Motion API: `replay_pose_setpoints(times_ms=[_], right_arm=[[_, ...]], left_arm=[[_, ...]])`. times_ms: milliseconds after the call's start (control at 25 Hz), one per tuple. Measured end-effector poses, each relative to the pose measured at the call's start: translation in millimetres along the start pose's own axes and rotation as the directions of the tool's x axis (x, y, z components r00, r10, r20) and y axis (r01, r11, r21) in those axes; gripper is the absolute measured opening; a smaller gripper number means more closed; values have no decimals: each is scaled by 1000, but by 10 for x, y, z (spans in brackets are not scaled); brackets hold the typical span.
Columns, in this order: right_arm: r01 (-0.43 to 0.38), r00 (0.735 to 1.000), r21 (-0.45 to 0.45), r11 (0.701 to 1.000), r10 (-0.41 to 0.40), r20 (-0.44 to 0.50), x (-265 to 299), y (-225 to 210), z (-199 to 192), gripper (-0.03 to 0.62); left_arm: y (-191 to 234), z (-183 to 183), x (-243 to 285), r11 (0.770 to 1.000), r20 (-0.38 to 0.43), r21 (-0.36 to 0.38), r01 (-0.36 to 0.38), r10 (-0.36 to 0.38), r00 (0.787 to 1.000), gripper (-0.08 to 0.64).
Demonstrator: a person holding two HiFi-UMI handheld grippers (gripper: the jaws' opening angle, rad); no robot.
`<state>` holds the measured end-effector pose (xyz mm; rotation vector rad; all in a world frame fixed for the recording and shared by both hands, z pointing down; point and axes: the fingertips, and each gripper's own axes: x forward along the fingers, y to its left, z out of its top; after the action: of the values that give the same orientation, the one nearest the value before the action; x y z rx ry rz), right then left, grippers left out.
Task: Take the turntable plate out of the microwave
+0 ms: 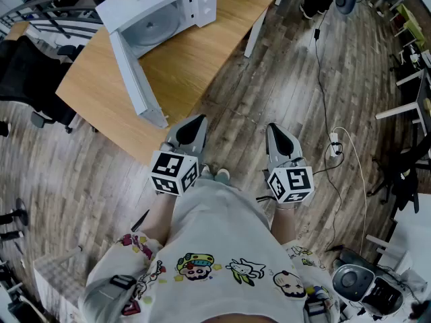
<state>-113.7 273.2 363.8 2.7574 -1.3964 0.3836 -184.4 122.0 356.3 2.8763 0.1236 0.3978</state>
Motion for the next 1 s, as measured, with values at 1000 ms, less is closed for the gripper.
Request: replay_pose_setpoints(times_ms=[1000], right_arm=[[-47,998,80,996,45,33,73,-325,-99,92]], left_arm=[[-21,-14,327,999,31,-30,-36,37,999,84]])
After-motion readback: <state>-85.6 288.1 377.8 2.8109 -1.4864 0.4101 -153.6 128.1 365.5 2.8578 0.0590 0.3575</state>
